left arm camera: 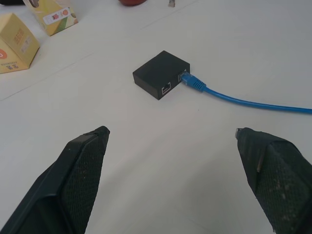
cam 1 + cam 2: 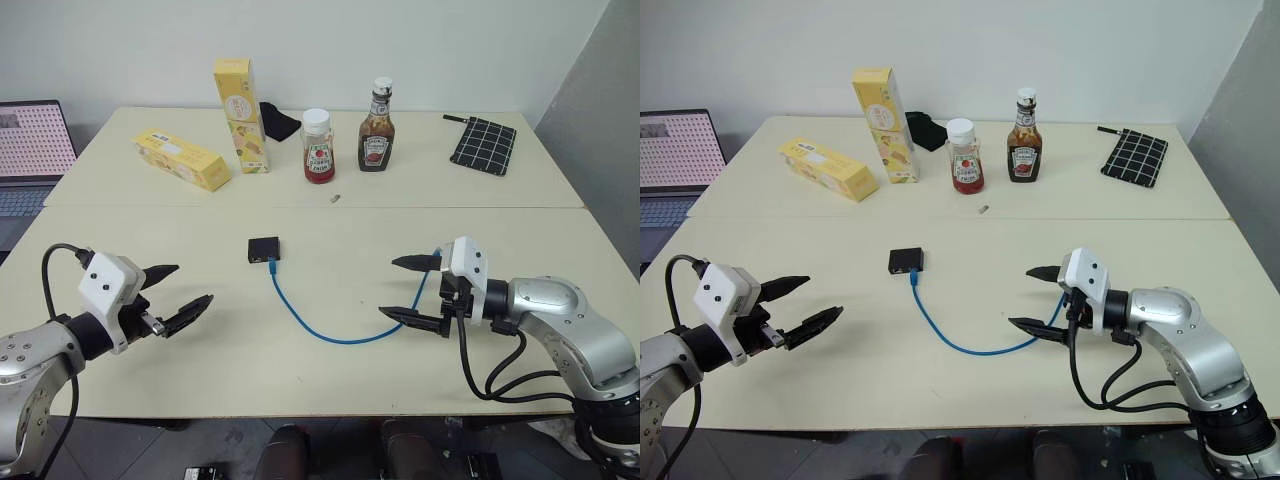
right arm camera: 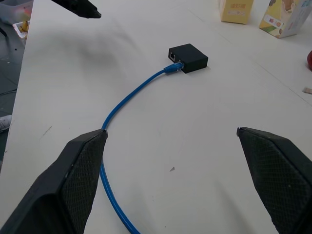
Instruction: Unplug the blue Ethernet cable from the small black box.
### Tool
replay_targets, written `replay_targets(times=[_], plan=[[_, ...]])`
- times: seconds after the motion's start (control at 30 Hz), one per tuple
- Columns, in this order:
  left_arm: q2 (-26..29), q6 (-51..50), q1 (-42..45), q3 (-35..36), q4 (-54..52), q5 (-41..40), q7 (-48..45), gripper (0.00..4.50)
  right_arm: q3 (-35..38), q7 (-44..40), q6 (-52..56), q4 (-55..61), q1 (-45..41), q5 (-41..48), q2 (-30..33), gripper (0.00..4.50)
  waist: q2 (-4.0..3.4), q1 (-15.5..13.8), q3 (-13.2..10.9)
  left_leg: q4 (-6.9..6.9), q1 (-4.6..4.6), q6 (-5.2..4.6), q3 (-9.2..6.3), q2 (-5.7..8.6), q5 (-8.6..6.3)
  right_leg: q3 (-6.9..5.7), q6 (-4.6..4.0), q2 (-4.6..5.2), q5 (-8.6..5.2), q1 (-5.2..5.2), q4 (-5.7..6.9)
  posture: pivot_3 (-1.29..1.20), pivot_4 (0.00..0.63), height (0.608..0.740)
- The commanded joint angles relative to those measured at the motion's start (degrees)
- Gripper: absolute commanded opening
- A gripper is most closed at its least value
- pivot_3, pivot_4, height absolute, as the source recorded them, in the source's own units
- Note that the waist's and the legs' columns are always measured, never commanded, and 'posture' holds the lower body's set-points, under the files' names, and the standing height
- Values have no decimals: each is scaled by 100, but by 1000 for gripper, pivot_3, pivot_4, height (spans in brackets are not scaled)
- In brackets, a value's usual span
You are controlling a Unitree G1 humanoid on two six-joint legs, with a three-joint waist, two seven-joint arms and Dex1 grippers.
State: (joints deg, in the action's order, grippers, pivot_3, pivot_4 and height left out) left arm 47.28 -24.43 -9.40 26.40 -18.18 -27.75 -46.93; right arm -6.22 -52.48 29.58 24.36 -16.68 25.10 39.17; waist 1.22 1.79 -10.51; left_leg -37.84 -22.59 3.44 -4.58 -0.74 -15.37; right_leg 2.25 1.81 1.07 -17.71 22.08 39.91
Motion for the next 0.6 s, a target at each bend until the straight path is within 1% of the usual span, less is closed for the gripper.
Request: replay_targets(times=[0.03,0.13,0.27,0.43,0.6], plan=[[18,13,-36,88,-237,-51,-50,4420,-60,-73,-88,51,-64,-79,38,4500,0,0,0,0,0,0,0,0,0,0,0,0,0,0,0,0,150,740],[33,-30,-42,90,-219,-57,-61,4420,-212,-69,-153,-15,-81,-233,-4,4500,0,0,0,0,0,0,1,0,0,0,0,0,0,0,0,0,150,740],[61,17,-144,191,-186,-152,-273,4420,-654,6,-349,-254,-165,-600,-234,4500,0,2,0,0,1,0,1,0,0,0,0,0,0,0,0,0,150,740],[87,159,-129,342,1,-261,-573,4420,-1315,169,-758,-941,-375,-1143,-919,4500,0,6,0,0,1,0,2,-2,0,1,-1,0,0,3,1,0,150,740],[86,175,-36,279,84,-224,-633,4420,-1864,263,-1105,-1805,-675,-1617,-1612,4500,0,10,0,1,1,0,3,-1,0,0,-1,-2,0,6,3,0,150,740]])
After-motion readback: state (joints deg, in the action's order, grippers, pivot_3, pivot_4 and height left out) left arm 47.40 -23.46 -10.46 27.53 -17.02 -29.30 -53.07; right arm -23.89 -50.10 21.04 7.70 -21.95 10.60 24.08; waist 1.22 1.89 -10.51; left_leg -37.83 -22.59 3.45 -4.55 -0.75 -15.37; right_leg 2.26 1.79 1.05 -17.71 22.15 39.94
